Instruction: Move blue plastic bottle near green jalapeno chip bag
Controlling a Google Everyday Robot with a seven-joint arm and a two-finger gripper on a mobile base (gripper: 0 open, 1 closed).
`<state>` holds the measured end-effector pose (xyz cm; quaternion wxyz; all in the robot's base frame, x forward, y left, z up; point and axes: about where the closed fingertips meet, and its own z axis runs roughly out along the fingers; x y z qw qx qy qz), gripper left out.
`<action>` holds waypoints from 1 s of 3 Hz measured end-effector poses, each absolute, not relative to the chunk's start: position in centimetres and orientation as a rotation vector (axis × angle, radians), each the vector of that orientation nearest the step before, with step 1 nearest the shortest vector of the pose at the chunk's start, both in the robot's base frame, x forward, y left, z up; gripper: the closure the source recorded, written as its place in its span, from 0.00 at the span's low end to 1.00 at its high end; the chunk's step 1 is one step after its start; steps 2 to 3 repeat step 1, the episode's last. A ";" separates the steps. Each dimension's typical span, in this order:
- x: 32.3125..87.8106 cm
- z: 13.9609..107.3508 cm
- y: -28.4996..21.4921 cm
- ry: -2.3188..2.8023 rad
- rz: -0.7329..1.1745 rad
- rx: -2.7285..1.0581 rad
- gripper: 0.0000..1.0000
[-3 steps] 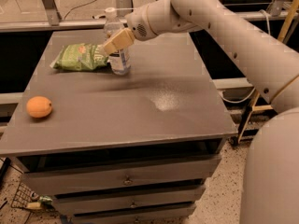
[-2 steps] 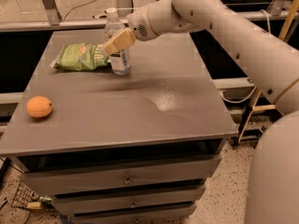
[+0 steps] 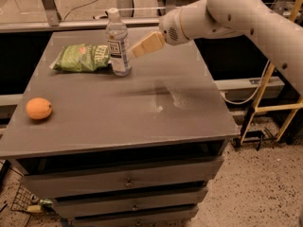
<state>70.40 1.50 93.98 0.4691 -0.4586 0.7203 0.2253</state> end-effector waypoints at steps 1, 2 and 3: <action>69.3 91.6 -5.3 1.869 0.538 -0.961 0.00; 69.3 91.6 -5.3 1.869 0.538 -0.961 0.00; 69.3 91.6 -5.3 1.869 0.538 -0.961 0.00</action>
Offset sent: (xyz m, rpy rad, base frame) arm 0.0000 0.0000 0.0000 0.0000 0.0000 0.0000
